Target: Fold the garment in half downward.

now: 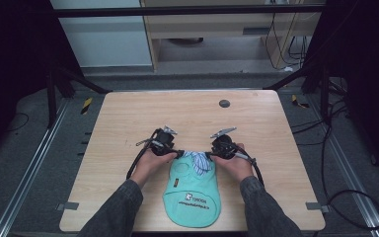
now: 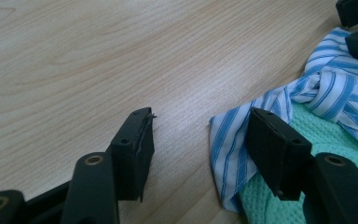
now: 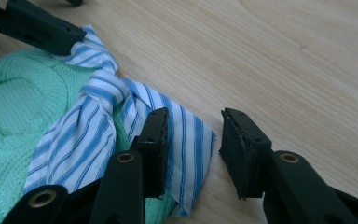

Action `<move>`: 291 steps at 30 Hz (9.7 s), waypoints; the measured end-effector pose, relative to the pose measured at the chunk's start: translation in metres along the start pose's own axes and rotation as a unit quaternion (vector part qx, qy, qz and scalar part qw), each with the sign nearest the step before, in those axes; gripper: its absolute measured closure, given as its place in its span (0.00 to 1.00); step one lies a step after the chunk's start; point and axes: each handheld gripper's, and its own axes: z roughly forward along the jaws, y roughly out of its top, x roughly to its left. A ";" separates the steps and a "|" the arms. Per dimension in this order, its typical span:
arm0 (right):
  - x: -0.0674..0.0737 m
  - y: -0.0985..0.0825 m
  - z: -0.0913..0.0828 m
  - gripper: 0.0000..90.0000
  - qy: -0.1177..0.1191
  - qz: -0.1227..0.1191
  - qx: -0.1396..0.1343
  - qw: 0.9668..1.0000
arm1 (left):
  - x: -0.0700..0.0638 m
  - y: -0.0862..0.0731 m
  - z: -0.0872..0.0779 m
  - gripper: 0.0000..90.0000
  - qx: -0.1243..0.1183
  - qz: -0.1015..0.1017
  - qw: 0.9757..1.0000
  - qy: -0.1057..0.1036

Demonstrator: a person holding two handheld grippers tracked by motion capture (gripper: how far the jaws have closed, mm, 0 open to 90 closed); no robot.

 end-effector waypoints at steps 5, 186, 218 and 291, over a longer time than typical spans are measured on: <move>0.001 -0.002 0.002 0.68 0.001 -0.001 -0.002 1.000 | -0.005 -0.001 -0.001 0.47 0.008 0.022 1.000 0.006; 0.013 0.076 -0.079 0.94 -0.020 -0.207 -0.044 0.977 | -0.015 0.066 -0.089 0.97 -0.058 0.149 0.987 0.017; 0.027 0.042 -0.083 0.94 -0.002 -0.215 -0.043 0.976 | -0.037 0.036 -0.088 0.97 -0.060 0.155 0.986 0.000; 0.061 -0.042 -0.085 0.87 0.042 -0.246 -0.028 0.968 | -0.077 -0.039 -0.077 0.95 -0.058 0.166 0.983 -0.060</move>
